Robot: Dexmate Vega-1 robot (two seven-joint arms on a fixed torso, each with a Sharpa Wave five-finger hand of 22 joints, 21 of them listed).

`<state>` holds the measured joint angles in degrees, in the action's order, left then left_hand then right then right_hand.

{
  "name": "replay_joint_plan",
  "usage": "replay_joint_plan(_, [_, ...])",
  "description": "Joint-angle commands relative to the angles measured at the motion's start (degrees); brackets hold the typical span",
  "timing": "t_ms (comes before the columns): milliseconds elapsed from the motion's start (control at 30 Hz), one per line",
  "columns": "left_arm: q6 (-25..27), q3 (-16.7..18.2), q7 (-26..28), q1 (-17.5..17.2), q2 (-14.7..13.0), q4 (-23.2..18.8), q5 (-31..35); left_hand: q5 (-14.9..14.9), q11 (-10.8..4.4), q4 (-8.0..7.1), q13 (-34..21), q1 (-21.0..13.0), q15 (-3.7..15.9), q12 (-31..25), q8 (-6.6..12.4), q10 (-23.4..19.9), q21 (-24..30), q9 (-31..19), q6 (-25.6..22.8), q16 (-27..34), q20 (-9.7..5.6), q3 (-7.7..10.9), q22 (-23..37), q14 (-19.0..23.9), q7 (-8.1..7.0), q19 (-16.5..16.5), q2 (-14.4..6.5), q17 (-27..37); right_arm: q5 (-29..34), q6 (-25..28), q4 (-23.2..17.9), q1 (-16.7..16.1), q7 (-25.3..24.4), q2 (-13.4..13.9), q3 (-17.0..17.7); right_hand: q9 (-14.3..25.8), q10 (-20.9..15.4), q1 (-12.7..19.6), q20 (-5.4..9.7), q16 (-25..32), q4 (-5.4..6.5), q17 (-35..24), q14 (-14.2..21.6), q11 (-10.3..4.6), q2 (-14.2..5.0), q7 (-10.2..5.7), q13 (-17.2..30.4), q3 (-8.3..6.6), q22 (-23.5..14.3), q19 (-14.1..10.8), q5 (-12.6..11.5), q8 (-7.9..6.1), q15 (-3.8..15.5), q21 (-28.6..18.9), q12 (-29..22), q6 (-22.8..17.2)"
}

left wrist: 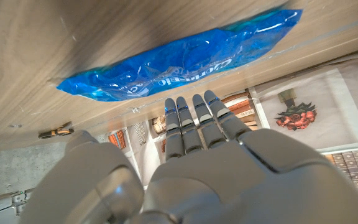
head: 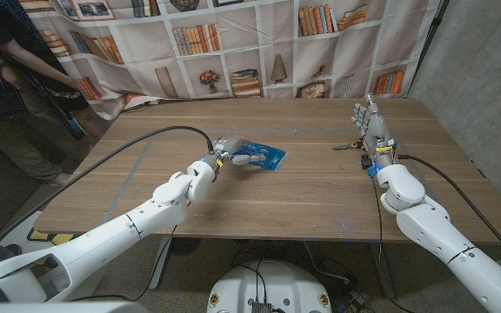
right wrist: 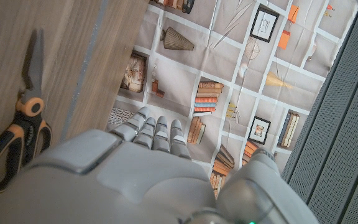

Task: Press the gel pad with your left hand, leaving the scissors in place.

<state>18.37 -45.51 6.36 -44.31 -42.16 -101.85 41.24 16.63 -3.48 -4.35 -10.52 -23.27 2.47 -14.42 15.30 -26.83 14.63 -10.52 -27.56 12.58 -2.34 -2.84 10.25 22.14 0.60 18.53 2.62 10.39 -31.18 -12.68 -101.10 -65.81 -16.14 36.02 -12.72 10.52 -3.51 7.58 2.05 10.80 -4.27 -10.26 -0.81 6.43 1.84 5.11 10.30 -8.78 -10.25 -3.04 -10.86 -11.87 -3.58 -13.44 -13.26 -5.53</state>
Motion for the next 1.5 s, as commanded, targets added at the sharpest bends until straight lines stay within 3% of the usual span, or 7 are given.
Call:
replay_joint_plan(33, [0.8, -1.8, -2.5, -0.2, 0.1, -0.4, 2.6, 0.3, 0.03, -0.1, -0.3, 0.2, 1.86, -0.4, 0.55, -1.3, 0.2, -0.1, -1.2, 0.2, 0.06, -0.47, 0.1, 1.0, -0.18, 1.0, -0.1, 0.1, -0.2, 0.3, 0.2, 0.3, 0.2, 0.0, 0.0, 0.3, -0.4, -0.3, 1.5, 0.0, 0.1, -0.2, 0.1, 0.21, -0.05, -0.06, 0.2, 0.14, -0.3, -0.4, -0.4, 0.03, -0.03, 0.3, 0.0, -0.4])
replay_joint_plan(600, [1.4, -1.9, -2.5, -0.9, 1.1, 1.0, 2.1, 0.5, -0.14, -0.18, -0.3, 0.1, 1.72, 0.1, 0.32, -1.5, -0.1, -0.1, -1.7, -0.4, 0.13, -0.71, 0.2, 0.5, -0.1, 1.0, -0.2, 0.1, -0.4, 0.7, -0.1, 0.0, -0.1, 0.2, 0.2, 0.3, -0.5, -0.3, 1.51, 0.0, 0.08, -0.2, 0.3, 0.25, -0.27, 0.14, 0.2, 0.16, -0.3, -0.6, -0.5, 0.24, -0.13, 0.4, 0.1, -0.1])
replay_joint_plan(833, [2.4, -2.6, -3.0, -0.6, 1.5, 1.8, 2.6, 0.7, -0.2, -0.27, -0.3, 0.0, 1.85, 0.7, 0.01, -1.0, -0.5, -0.1, -1.9, -0.9, 1.53, -0.85, 0.2, -0.4, -0.05, 0.5, -0.4, 0.1, -0.3, 1.3, -0.6, 0.0, -0.8, 0.1, 0.3, 0.3, -0.6, -0.2, 1.5, 0.0, 0.06, -0.2, 0.4, 0.21, -0.4, 0.1, 0.2, 0.14, -0.3, -0.7, -0.5, 0.24, -0.09, 0.4, 0.2, -0.2])
replay_joint_plan(1500, [-0.3, -4.5, -3.7, 2.0, 2.8, 6.2, 1.3, 0.9, -0.04, -0.3, -0.3, -0.3, 1.81, 1.2, -0.18, -1.1, -0.6, -0.1, -2.9, -1.1, 0.45, -1.0, 0.2, -0.2, 0.0, 0.9, -0.7, 0.1, 0.0, 3.1, -0.9, 0.9, -1.6, 0.0, -0.3, 0.3, -0.9, -0.1, 1.54, 0.0, -0.01, -0.2, 0.8, 0.39, -0.73, 0.14, 0.2, 0.11, -0.3, -1.2, -0.5, 0.32, -0.3, 0.4, 0.2, -0.3])
